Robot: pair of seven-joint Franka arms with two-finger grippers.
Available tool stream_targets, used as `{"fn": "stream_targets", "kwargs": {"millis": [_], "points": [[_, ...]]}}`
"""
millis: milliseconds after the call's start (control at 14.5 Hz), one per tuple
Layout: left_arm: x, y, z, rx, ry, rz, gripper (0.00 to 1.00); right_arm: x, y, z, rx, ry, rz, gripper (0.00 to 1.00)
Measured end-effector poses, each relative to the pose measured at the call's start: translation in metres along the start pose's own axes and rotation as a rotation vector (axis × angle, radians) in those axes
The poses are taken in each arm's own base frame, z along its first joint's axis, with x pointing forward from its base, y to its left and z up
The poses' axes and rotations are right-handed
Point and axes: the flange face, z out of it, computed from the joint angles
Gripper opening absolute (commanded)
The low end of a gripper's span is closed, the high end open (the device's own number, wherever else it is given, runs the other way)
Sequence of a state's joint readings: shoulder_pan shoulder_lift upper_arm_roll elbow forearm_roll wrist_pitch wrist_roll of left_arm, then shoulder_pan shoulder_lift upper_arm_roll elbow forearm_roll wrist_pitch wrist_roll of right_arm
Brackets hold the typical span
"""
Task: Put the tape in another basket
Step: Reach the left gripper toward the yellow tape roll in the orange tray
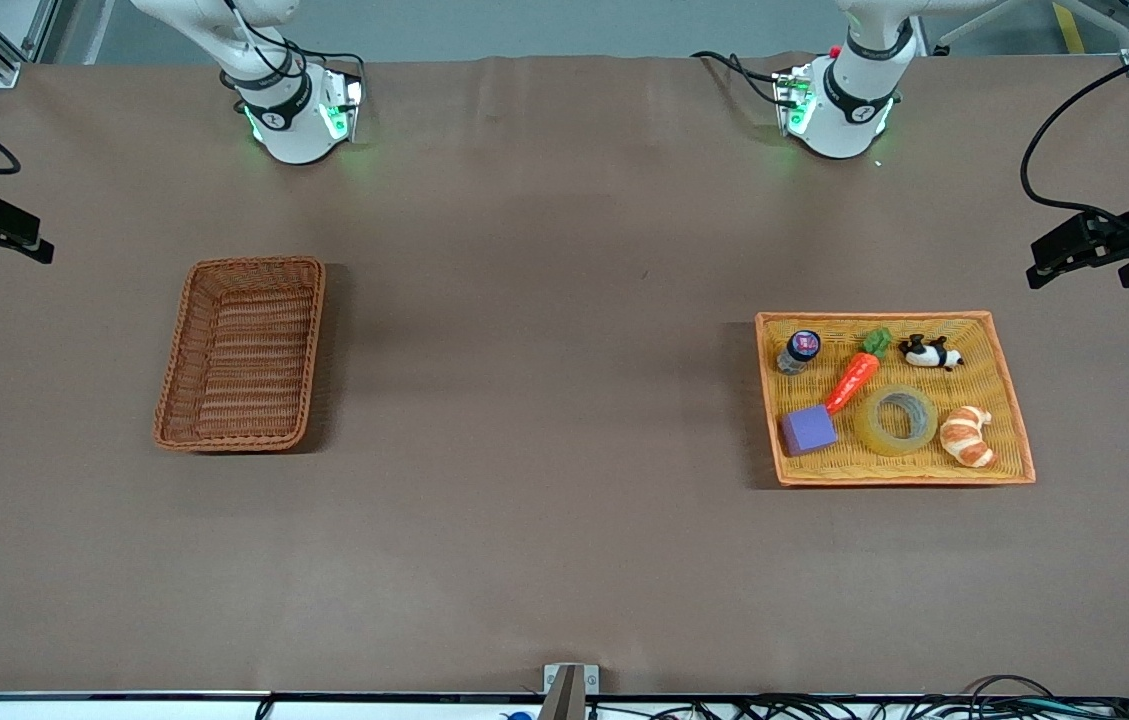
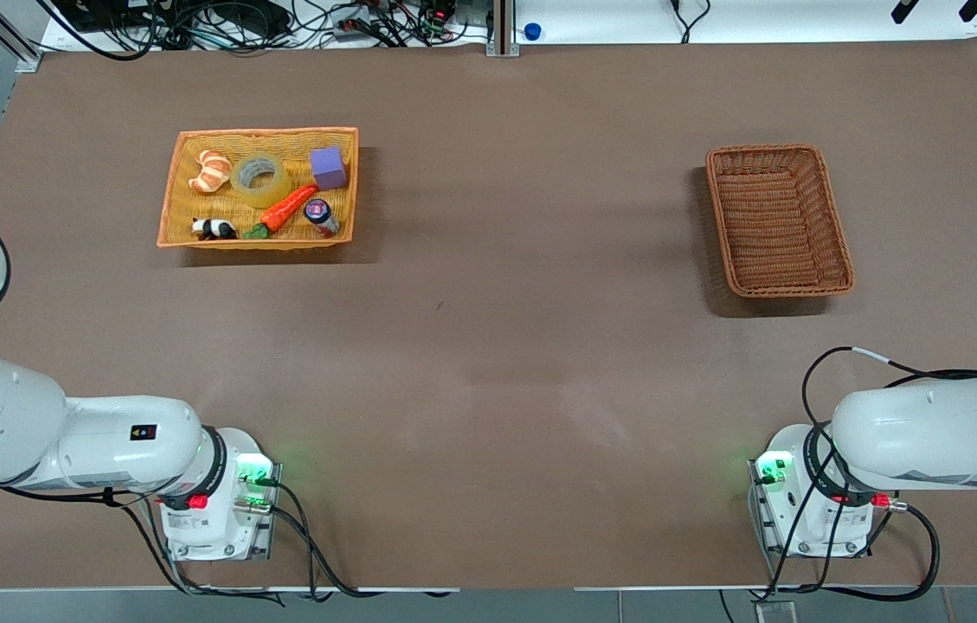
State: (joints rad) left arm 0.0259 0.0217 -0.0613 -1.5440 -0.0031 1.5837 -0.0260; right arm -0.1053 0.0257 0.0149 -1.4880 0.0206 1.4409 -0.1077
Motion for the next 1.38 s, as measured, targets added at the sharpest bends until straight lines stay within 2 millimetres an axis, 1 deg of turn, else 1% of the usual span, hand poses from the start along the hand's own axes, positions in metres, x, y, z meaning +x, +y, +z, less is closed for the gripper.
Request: {"fn": "stream_targets", "kwargs": {"millis": [346,484,553,691,761,899,1037,1106,1245,1383], "points": [[0.000,-0.002,-0.001,0.023,0.003,0.001,1.00,0.000,0.002,0.000,0.000,0.000,0.003,1.00],[0.002,0.000,0.004,0.024,-0.005,0.004,1.00,0.000,0.002,0.000,0.000,0.000,0.003,1.00],[0.005,0.001,0.012,0.024,-0.020,-0.007,1.00,0.000,0.002,0.000,0.000,0.000,0.002,1.00],[0.016,0.000,0.036,0.025,-0.061,-0.025,1.00,0.000,0.002,0.000,0.000,0.000,0.002,1.00],[0.024,-0.001,0.052,0.025,-0.081,-0.027,0.99,0.000,0.002,0.000,0.000,0.000,0.002,1.00],[0.045,-0.005,0.089,0.023,-0.091,-0.031,0.99,0.000,0.003,0.000,0.000,0.000,0.002,1.00],[0.067,-0.013,0.135,0.023,-0.105,-0.043,0.99,0.000,0.003,0.000,0.000,0.000,0.003,1.00],[0.074,-0.020,0.162,0.025,-0.130,-0.053,0.99,0.000,0.003,0.000,0.000,0.000,0.003,1.00],[0.086,-0.030,0.224,0.027,-0.183,-0.066,0.98,0.000,0.003,0.000,0.001,-0.001,0.003,1.00],[0.090,-0.038,0.286,0.030,-0.215,-0.076,0.99,0.000,0.003,0.001,0.001,-0.003,0.000,1.00]]}}
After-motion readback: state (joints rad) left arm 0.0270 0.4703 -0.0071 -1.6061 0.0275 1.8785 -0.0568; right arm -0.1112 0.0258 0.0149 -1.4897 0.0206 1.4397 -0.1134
